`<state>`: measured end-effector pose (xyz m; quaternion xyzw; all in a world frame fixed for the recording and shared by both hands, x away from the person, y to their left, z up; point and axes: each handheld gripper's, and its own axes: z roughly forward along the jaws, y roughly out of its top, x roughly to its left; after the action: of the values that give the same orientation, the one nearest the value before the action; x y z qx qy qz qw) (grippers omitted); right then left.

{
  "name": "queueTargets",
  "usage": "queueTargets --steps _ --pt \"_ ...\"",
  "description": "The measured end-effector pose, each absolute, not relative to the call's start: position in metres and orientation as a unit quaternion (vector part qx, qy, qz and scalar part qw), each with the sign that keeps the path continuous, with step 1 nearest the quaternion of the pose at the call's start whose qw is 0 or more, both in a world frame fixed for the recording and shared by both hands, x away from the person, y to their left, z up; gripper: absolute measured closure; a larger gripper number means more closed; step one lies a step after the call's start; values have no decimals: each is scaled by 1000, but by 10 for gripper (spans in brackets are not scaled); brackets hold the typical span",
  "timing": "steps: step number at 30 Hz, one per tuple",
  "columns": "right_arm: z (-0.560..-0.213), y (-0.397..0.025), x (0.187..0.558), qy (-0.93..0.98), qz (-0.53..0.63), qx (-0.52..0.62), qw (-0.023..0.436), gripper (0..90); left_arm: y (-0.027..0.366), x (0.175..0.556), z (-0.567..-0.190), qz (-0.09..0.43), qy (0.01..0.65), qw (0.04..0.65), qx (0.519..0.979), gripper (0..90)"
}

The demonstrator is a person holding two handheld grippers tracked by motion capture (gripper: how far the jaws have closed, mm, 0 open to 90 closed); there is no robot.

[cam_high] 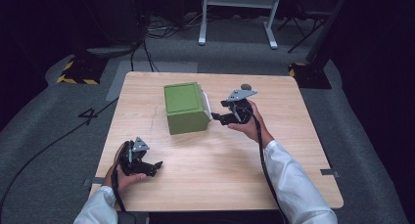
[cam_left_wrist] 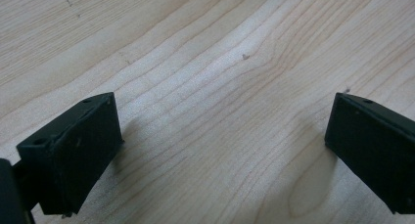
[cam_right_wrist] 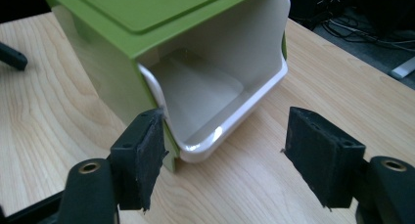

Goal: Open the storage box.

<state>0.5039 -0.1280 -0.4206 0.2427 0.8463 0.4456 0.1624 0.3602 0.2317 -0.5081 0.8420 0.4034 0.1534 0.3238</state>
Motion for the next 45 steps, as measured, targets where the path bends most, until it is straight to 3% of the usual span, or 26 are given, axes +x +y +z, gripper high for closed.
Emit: queueTargets --steps 24,29,34,45 --pt "-454 -105 532 849 410 288 167 331 232 359 -508 152 406 323 842 5" --pt "-454 -103 531 851 405 291 165 386 232 359 -508 152 406 322 842 5" --pt "-454 -108 529 852 407 290 155 513 232 359 -508 152 406 322 842 5" --pt "-461 -128 530 847 404 306 159 596 232 359 -508 152 406 322 842 5"
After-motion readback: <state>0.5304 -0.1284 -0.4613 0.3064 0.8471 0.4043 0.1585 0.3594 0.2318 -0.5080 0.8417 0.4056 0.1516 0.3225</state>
